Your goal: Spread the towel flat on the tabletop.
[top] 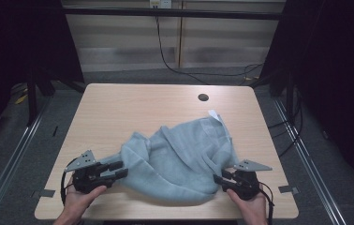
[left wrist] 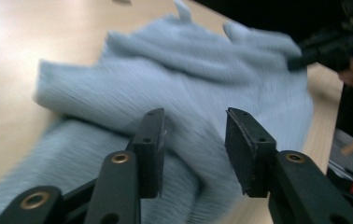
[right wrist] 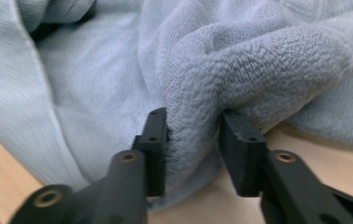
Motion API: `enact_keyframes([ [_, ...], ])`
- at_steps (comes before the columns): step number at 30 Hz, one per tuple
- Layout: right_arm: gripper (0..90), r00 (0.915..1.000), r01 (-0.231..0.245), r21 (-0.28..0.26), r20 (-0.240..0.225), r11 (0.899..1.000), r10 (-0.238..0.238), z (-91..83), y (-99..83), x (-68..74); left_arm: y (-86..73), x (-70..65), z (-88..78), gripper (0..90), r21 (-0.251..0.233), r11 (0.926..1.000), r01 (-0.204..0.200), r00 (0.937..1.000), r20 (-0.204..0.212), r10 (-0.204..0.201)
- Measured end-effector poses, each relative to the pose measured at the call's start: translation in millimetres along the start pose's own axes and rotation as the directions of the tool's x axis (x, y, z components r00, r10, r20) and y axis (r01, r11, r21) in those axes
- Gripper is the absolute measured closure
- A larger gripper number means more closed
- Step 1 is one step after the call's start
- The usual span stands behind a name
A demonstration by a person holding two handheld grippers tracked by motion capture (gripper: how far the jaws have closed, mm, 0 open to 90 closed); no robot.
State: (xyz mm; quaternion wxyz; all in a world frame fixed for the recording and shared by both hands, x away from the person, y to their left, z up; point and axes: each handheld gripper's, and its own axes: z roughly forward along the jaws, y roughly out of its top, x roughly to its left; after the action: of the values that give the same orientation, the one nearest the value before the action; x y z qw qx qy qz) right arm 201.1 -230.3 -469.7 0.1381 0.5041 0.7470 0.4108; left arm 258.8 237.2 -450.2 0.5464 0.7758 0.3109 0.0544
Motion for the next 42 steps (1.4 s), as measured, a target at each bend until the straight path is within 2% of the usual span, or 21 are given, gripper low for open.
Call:
enact_keyframes([
  [5,50.6,0.9986,-0.033,-0.054,0.039,0.998,0.035,-18.4,1.5,-9.4,24.1,7.5,4.9,51.1,-0.032,0.9994,-0.013,0.9999,-0.008,0.013],
  [7,50.0,0.9975,-0.042,-0.080,0.054,0.996,0.046,-23.0,6.3,-15.5,32.8,12.0,18.1,50.4,-0.021,0.9992,-0.035,0.9991,-0.023,0.035],
  [8,50.0,0.9970,-0.047,-0.093,0.057,0.995,0.052,-22.5,13.0,-21.8,39.7,20.1,38.0,50.4,0.014,0.9994,-0.032,0.9993,-0.020,0.033],
  [9,50.0,0.9970,-0.047,-0.093,0.057,0.995,0.052,-22.5,13.0,-21.8,39.7,20.1,38.0,50.3,0.014,0.9994,-0.032,0.9993,-0.020,0.033],
  [11,48.8,0.9967,-0.046,-0.095,0.062,0.994,0.052,-8.1,31.8,-42.2,43.7,29.0,62.1,50.6,0.056,0.9980,-0.027,0.9993,-0.023,0.029],
  [12,48.8,0.9967,-0.046,-0.095,0.062,0.994,0.052,-8.1,31.8,-42.2,44.9,33.4,75.3,50.6,0.098,0.9948,-0.028,0.9995,-0.010,0.030],
  [13,48.3,0.9944,-0.054,-0.088,0.087,0.995,0.061,5.6,43.8,-56.7,42.2,39.5,99.3,51.2,0.155,0.9868,-0.046,0.9984,-0.026,0.051],
  [14,48.3,0.9944,-0.054,-0.088,0.087,0.995,0.061,5.6,43.8,-56.7,42.2,39.5,99.3,51.6,0.155,0.9868,-0.046,0.9984,-0.026,0.051],
  [15,48.1,0.9938,-0.068,-0.071,0.083,0.995,0.074,21.4,52.5,-70.0,36.2,47.0,118.3,52.5,0.206,0.9784,-0.021,0.9996,-0.013,0.024],
  [16,48.1,0.9938,-0.068,-0.071,0.083,0.995,0.074,21.4,52.5,-70.0,36.2,47.0,118.3,53.2,0.206,0.9784,-0.021,0.9996,-0.013,0.024],
  [18,47.6,0.9940,-0.074,-0.042,0.078,0.996,0.077,44.1,58.8,-82.8,30.4,50.3,126.8,55.8,0.219,0.9750,-0.040,0.9975,-0.048,0.051],
  [22,49.7,0.9897,-0.088,0.007,0.114,0.996,0.086,64.3,56.2,-85.9,23.4,54.6,128.1,59.2,0.269,0.9619,-0.049,0.9975,-0.035,0.061],
  [24,64.0,0.9882,-0.078,0.020,0.134,0.997,0.074,69.1,53.3,-85.9,20.1,53.9,125.6,62.7,0.282,0.9572,-0.065,0.9950,-0.054,0.084],
  [25,64.0,0.9882,-0.078,0.020,0.134,0.997,0.074,69.1,53.3,-85.9,18.4,52.1,123.9,62.7,0.286,0.9539,-0.091,0.9913,-0.066,0.114],
  [26,77.2,0.9861,-0.069,-0.004,0.151,0.998,0.069,65.4,53.7,-84.1,16.8,49.6,121.6,64.2,0.294,0.9494,-0.110,0.9859,-0.089,0.142],
  [28,80.8,0.9875,-0.068,-0.021,0.141,0.997,0.071,61.2,55.0,-83.0,13.6,47.0,114.3,64.4,0.308,0.9421,-0.132,0.9772,-0.120,0.176],
  [33,83.3,0.9857,-0.052,-0.126,0.153,0.991,0.071,22.2,57.2,-72.4,0.1,52.6,82.5,64.4,0.278,0.9584,-0.066,0.9747,-0.188,0.121],
  [34,82.8,0.9849,-0.050,-0.143,0.157,0.988,0.072,15.4,55.1,-70.2,0.1,52.6,82.5,64.3,0.278,0.9584,-0.066,0.9747,-0.188,0.121],
  [36,82.7,0.9837,-0.053,-0.154,0.162,0.987,0.078,8.7,51.8,-68.0,-3.9,52.2,74.9,64.3,0.266,0.9629,-0.048,0.9757,-0.194,0.102],
  [37,81.1,0.9811,-0.056,-0.164,0.174,0.985,0.085,-3.8,42.4,-62.2,-5.3,51.3,72.1,64.1,0.265,0.9631,-0.044,0.9754,-0.197,0.099],
  [42,76.6,0.9719,-0.070,-0.161,0.211,0.984,0.103,-27.2,17.6,-54.6,-8.2,48.6,65.2,63.5,0.264,0.9641,-0.026,0.9779,-0.193,0.080],
])
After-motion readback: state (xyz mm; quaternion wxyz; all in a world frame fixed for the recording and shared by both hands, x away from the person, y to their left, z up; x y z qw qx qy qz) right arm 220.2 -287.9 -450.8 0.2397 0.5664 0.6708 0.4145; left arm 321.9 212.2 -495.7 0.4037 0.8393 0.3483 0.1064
